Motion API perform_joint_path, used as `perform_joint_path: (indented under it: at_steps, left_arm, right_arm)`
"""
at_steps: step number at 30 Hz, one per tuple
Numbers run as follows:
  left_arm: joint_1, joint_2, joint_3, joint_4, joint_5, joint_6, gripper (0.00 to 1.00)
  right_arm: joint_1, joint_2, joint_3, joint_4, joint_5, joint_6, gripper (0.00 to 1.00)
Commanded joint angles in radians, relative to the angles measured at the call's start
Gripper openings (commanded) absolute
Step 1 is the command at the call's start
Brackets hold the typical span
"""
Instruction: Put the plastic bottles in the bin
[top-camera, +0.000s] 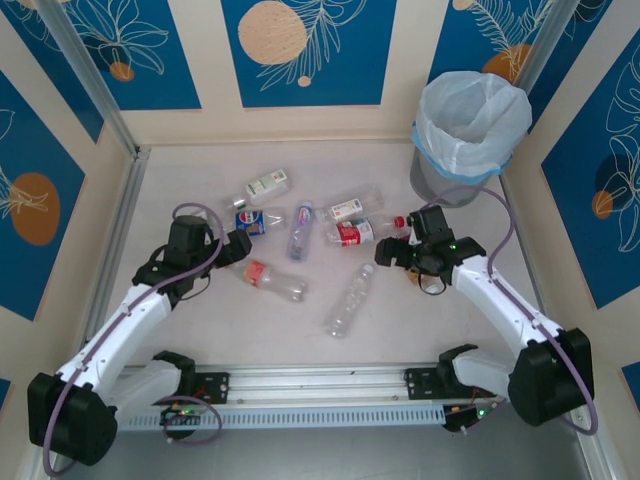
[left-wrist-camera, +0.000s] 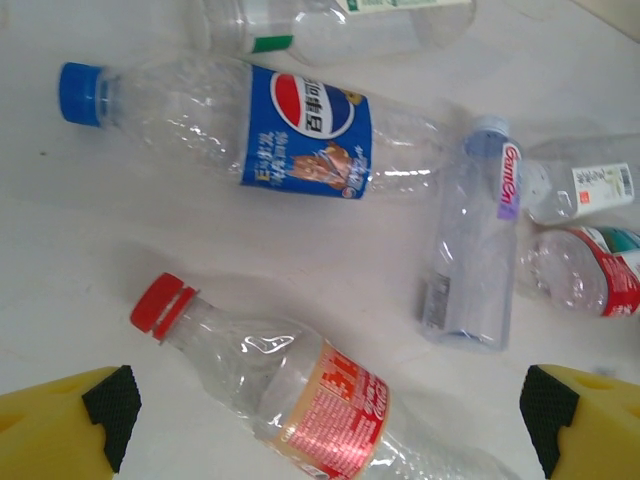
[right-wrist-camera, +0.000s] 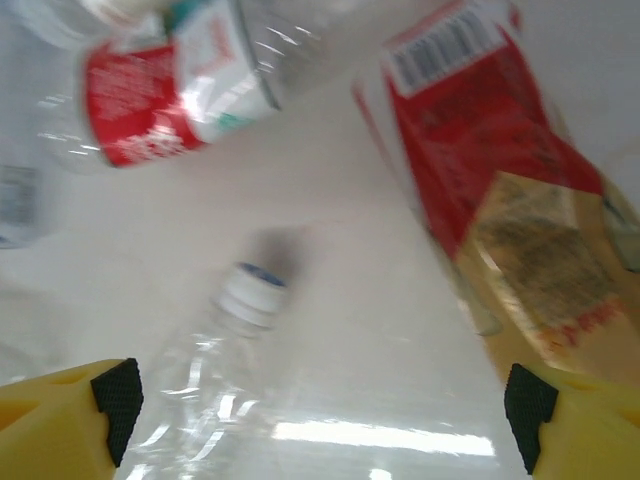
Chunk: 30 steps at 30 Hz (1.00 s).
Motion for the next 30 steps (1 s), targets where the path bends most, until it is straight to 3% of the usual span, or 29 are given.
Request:
perform_joint_path:
  at_steps: [1, 12, 17, 30]
  left_arm:
    - [-0.011, 0.002, 0.016, 0.000, 0.029, 0.022, 0.99]
    - [-0.011, 0.009, 0.018, 0.030, 0.093, 0.046, 0.99]
    - [-0.013, 0.035, 0.032, 0.015, 0.104, 0.069, 0.99]
    - [-0.016, 0.103, 0.050, 0.048, 0.204, 0.083, 0.99]
  right_arm:
    - [-0.018, 0.045, 0.032, -0.124, 0.173, 0.014, 0.98]
    - [-0.128, 0.235, 0.070, -0.016, 0.108, -0.094, 0.98]
    - [-0.131, 0.269, 0.076, 0.016, 0.115, -0.120, 0.98]
    - [-0.122, 0.341, 0.073, 0.060, -0.048, -0.153, 0.94]
